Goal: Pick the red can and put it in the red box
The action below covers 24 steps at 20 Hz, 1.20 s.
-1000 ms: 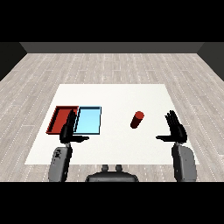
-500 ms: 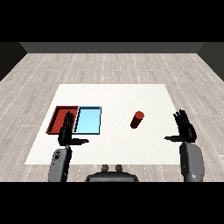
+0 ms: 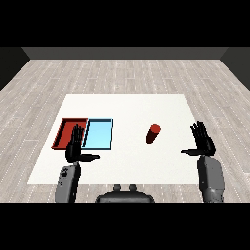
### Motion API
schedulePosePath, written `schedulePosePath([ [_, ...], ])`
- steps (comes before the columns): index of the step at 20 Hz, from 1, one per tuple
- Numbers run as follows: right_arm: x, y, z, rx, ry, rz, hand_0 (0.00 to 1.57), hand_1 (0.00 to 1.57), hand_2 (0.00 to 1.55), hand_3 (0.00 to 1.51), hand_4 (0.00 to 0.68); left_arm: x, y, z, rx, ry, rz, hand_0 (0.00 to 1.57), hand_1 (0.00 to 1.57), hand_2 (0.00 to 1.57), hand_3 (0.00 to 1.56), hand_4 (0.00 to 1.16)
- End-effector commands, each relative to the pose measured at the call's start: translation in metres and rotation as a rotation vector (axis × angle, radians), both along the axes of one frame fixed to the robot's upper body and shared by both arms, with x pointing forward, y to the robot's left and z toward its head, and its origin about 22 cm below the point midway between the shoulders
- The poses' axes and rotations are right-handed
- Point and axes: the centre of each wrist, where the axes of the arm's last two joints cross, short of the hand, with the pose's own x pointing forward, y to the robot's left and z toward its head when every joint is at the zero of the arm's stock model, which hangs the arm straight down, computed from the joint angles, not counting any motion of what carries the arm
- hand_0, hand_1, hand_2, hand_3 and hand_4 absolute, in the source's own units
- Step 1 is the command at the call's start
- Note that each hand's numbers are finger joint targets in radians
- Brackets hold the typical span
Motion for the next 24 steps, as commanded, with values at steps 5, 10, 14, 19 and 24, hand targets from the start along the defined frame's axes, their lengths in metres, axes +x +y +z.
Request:
schedulePosePath([
  [5, 0.018, 0.012, -0.002, -0.021, 0.016, 0.021, 0.0, 0.0, 0.0, 0.0, 0.0, 0.006, 0.003, -0.018, -0.011, -0.003, 0.022, 0.0, 0.0, 0.0, 0.0, 0.0],
  [10, 0.044, 0.024, -0.005, 0.004, 0.073, 0.045, 0.0, 0.0, 0.0, 0.0, 0.0, -0.004, 0.004, 0.0, -0.019, -0.004, 0.026, 0.0, 0.0, 0.0, 0.0, 0.0],
  [14, 0.05, 0.042, -0.012, 0.031, 0.082, 0.03, 0.0, 0.0, 0.0, 0.0, 0.0, 0.011, 0.001, 0.0, -0.026, -0.005, 0.023, 0.0, 0.0, 0.0, 0.0, 0.0],
  [19, 0.054, 0.048, -0.026, 0.1, 0.117, 0.068, 0.0, 0.0, 0.0, 0.0, 0.0, 0.003, -0.003, 0.015, -0.024, -0.016, 0.017, 0.0, 0.0, 0.0, 0.0, 0.0],
  [24, 0.049, 0.073, -0.034, 0.126, 0.14, 0.088, 0.0, 0.0, 0.0, 0.0, 0.0, -0.007, -0.011, -0.006, -0.031, -0.005, 0.038, 0.0, 0.0, 0.0, 0.0, 0.0],
])
